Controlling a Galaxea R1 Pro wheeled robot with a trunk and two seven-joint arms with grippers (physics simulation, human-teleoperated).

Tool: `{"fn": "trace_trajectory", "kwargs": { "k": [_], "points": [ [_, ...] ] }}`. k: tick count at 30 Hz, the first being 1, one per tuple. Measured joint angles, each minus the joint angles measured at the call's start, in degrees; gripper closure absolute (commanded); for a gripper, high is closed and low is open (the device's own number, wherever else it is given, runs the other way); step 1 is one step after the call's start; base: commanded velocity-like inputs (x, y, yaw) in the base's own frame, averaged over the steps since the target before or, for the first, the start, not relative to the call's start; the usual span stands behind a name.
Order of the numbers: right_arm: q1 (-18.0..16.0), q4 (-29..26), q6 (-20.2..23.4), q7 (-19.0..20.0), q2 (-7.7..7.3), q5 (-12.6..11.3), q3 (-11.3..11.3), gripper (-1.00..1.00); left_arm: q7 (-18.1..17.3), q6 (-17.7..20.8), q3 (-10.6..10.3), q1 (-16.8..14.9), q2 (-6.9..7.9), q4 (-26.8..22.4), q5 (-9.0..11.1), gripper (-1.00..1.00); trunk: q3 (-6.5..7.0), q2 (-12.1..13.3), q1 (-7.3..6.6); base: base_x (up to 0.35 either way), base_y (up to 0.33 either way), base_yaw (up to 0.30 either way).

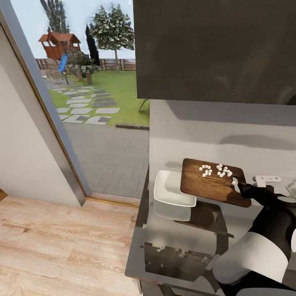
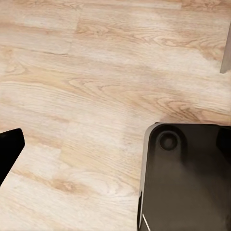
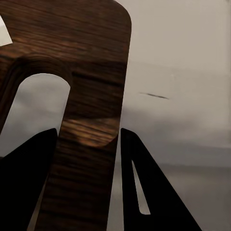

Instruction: In the kitchen, take the Vidalia onion out of the sink, dice it on the chopping board with the paring knife, put the diced onion into the bowl on the countertop, then place both the paring knife and the chopping board into the sink.

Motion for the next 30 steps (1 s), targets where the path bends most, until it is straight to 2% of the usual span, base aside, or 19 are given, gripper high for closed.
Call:
{"fn": "trace_trajectory", "kwargs": {
  "k": [30],
  "points": [
    [0.0, -0.4, -0.4, 0.0, 0.00, 0.3, 0.2, 1.00, 0.0, 0.1, 0.0, 0.0, -0.06, 0.0, 0.0, -1.00, 0.15, 0.0, 0.00, 0.000, 0.000, -0.004]
  ]
}}
